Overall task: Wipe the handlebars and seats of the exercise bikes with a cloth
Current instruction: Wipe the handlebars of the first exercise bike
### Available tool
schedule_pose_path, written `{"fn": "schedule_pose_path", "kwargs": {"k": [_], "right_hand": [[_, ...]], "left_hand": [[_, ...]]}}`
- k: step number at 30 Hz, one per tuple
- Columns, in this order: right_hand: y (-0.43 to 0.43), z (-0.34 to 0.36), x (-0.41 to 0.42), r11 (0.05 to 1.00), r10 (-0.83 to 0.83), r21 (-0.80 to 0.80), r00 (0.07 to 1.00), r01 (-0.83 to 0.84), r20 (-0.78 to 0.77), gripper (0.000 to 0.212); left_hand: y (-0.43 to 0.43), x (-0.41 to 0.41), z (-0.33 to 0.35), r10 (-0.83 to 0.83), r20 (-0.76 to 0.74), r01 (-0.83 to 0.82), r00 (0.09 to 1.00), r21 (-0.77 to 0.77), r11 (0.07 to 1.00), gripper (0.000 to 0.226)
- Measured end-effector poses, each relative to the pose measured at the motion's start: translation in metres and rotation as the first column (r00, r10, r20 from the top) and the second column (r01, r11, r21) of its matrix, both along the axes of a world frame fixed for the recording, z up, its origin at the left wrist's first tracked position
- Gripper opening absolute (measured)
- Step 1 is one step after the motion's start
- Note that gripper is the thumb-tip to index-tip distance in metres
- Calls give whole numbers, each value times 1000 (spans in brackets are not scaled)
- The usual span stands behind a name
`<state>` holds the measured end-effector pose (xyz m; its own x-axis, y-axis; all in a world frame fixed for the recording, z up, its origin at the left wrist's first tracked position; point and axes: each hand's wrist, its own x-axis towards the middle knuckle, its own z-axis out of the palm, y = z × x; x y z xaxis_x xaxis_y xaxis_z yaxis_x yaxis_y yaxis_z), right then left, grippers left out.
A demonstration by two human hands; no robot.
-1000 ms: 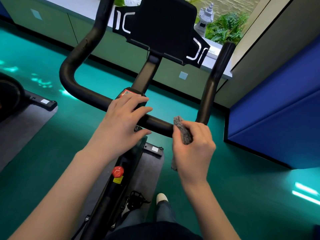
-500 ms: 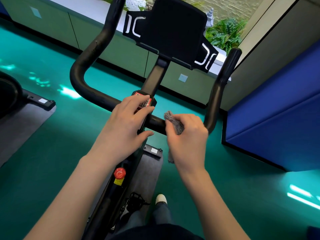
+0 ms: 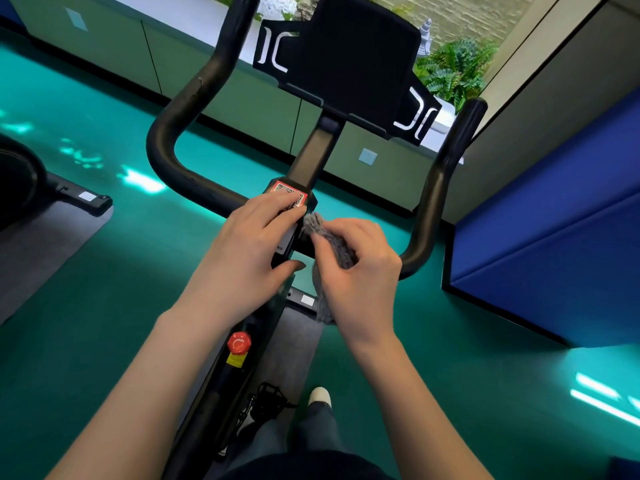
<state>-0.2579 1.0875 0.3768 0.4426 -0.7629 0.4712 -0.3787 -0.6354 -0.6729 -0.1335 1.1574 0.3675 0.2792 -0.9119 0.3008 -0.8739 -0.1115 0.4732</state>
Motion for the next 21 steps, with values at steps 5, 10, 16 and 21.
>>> {"fn": "schedule_pose_path", "kwargs": {"k": [5, 10, 16, 21], "right_hand": [[10, -9, -5, 999, 44, 31, 998, -43, -41, 8], [16, -20, -55, 991, -130, -28, 986, 134, 105, 10], [-18, -20, -78, 945, -319, -30, 940, 324, 118, 11], [-1, -29, -72, 985, -170, 7, 977, 171, 125, 12]], "left_hand": [[0, -1, -1, 12, -22, -12, 1000, -20, 1000, 69], [-2, -4, -2, 35, -24, -36, 999, -29, 999, 69], [-5, -12, -5, 77, -36, -79, 996, -47, 996, 68], [-10, -16, -4, 111, -40, -113, 993, -54, 992, 67]]}}
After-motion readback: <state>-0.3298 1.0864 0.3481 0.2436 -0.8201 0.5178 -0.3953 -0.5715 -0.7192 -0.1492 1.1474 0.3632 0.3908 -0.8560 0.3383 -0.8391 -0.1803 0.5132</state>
